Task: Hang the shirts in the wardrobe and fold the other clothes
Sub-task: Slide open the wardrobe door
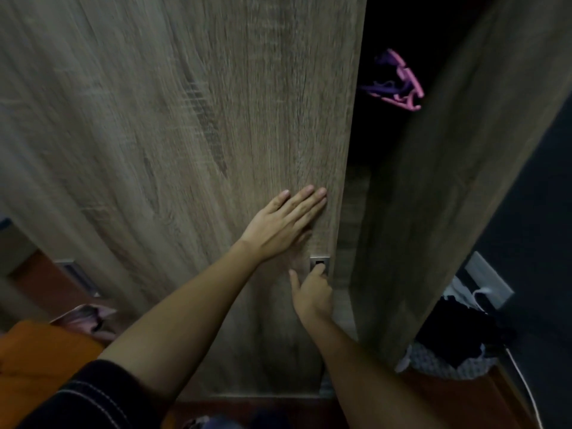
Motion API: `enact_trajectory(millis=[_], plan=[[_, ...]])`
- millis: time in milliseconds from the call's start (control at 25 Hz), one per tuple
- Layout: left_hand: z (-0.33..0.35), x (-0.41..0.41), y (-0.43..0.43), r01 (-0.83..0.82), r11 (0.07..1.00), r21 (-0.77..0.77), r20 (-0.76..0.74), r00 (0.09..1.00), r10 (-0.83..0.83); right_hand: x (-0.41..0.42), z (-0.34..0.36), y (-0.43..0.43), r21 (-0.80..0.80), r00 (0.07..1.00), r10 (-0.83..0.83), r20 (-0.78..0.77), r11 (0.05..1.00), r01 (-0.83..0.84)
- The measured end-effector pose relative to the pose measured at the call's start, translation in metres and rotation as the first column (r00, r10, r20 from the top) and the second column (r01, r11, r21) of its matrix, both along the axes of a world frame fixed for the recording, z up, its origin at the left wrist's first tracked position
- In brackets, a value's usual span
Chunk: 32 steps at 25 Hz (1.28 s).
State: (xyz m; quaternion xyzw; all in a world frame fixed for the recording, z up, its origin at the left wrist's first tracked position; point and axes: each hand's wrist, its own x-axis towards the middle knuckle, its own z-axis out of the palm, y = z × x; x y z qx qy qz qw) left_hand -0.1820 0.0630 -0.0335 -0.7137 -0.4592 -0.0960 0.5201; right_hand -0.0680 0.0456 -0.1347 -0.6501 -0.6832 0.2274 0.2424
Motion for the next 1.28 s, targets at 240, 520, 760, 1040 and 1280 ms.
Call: enact_trajectory(millis=[240,520,760,1040,1280], plan=[[-0.005,-0.096,-0.04,-0.061,0.998,0.008,-0.008,0.998,0.061,-0.091,-0.004,-0.037,-0.022,0.996,0.083,-0.007,0.996,-0.084],[-0.006,-0.177,-0.08,-0.108,0.994,-0.036,0.005,0.994,0.108,-0.163,-0.002,-0.069,-0.039,0.975,0.222,-0.002,0.974,-0.222],[-0.006,-0.223,-0.103,-0.147,0.989,-0.031,-0.016,0.989,0.146,-0.197,-0.001,-0.085,-0.027,0.932,0.362,-0.001,0.932,-0.362],[-0.005,-0.255,-0.125,-0.166,0.984,-0.065,0.019,0.986,0.167,-0.215,0.002,-0.088,-0.1,0.817,0.576,0.041,0.815,-0.57],[-0.005,-0.271,-0.144,-0.217,0.969,-0.12,0.08,0.971,0.227,-0.222,0.014,-0.08,-0.251,0.641,0.767,-0.032,0.614,-0.748]])
